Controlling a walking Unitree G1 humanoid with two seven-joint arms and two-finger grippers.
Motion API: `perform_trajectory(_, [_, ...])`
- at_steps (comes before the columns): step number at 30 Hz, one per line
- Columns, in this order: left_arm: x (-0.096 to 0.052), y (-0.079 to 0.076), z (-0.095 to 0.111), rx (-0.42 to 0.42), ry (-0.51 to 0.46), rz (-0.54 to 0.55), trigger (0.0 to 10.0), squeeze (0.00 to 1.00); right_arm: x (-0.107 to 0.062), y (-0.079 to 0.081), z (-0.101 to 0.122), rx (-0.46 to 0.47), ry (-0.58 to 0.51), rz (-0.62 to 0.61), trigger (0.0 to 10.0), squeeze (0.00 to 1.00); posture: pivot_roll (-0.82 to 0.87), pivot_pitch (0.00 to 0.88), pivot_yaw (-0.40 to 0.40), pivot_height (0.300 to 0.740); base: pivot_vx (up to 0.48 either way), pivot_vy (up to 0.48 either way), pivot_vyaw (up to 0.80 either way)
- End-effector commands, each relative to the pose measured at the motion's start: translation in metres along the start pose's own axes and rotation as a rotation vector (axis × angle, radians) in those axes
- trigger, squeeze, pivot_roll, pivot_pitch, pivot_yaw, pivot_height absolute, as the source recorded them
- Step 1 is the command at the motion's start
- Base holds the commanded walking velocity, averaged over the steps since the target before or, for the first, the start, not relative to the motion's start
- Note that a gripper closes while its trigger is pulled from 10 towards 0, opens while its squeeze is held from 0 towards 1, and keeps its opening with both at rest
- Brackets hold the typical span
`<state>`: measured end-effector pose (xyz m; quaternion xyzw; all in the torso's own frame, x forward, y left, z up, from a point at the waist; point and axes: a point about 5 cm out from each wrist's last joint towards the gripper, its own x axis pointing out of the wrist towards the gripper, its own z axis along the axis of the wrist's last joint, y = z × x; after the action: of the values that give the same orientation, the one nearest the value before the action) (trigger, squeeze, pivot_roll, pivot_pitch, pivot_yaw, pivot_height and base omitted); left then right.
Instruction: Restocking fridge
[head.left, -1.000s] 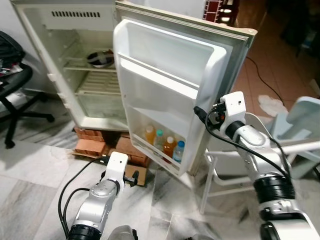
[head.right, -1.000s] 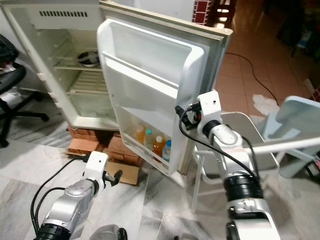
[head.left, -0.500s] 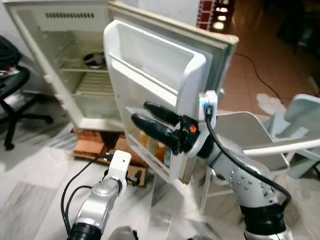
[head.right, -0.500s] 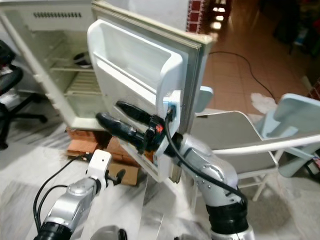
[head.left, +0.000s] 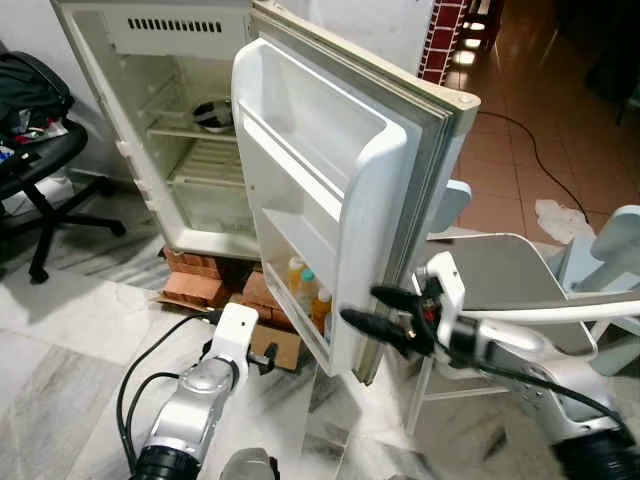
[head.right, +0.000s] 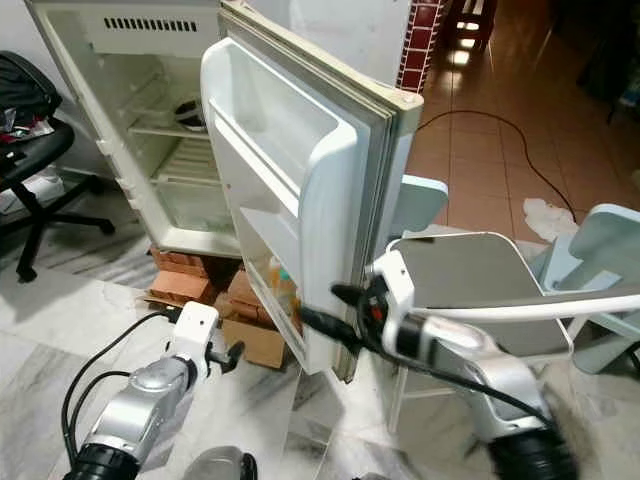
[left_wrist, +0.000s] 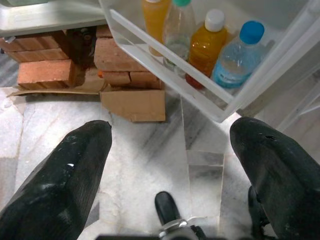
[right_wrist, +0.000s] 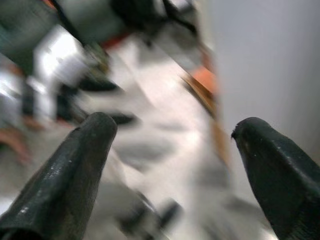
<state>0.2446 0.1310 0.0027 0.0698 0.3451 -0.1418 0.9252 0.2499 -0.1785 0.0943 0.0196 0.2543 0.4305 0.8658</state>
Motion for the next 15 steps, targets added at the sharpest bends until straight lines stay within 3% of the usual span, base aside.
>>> perform_trajectory(1, [0.000,0.003,0.000,0.013,0.010,0.009,10.0,0.00,-0.008,-0.016,-0.007,-0.080,0.092,-0.077,10.0,0.00,0.06,0.000,0.012,0.740,0.000,0.000,0.00])
perform_trajectory(2, [0.001,0.003,-0.001,0.012,0.012,0.008,10.0,0.00,-0.019,-0.036,-0.010,-0.159,0.168,-0.185,10.0,0.00,0.06,0.000,0.011,0.740,0.000,0.000,0.00])
perform_trajectory(3, [0.001,0.003,-0.001,0.012,0.012,0.008,10.0,0.00,-0.019,-0.036,-0.010,-0.159,0.168,-0.185,10.0,0.00,0.06,0.000,0.011,0.740,0.000,0.000,0.00])
perform_trajectory(4, [0.001,0.003,-0.001,0.012,0.013,0.008,10.0,0.00,-0.025,-0.051,-0.003,-0.212,0.178,-0.291,10.0,0.00,0.06,0.000,0.011,0.740,0.000,0.000,0.00])
perform_trajectory(5, [0.001,0.003,-0.001,0.013,0.014,0.008,10.0,0.00,-0.026,-0.055,-0.001,-0.225,0.176,-0.320,10.0,0.00,0.06,0.000,0.011,0.740,0.000,0.000,0.00])
perform_trajectory(8, [0.002,0.003,-0.001,0.013,0.016,0.006,10.0,0.00,-0.021,-0.069,0.049,-0.304,-0.080,-0.482,10.0,0.00,0.06,0.000,0.013,0.740,0.000,0.000,0.00])
perform_trajectory(9, [0.002,0.003,0.000,0.015,0.016,0.004,10.0,0.00,-0.017,-0.068,0.070,-0.269,-0.217,-0.490,10.0,0.00,0.06,0.000,0.012,0.740,0.000,0.000,0.00])
perform_trajectory(10, [0.002,0.003,0.000,0.015,0.016,0.004,10.0,0.00,-0.017,-0.068,0.070,-0.269,-0.217,-0.490,10.0,0.00,0.06,0.000,0.012,0.740,0.000,0.000,0.00])
perform_trajectory(11, [0.003,0.003,0.000,0.017,0.015,0.002,10.0,0.00,-0.009,-0.059,0.096,-0.212,-0.390,-0.439,10.0,0.00,0.06,0.000,0.012,0.740,0.000,0.000,0.00])
perform_trajectory(13, [0.003,0.003,0.000,0.018,0.015,0.002,10.0,0.00,0.002,-0.040,0.122,-0.138,-0.550,-0.299,10.0,0.00,0.07,0.000,0.011,0.740,0.000,0.000,0.00])
perform_trajectory(15, [0.003,0.003,0.001,0.020,0.013,0.001,10.0,0.00,0.009,-0.011,0.138,-0.096,-0.649,-0.067,10.0,0.00,0.08,0.000,0.005,0.740,0.000,0.000,0.00])
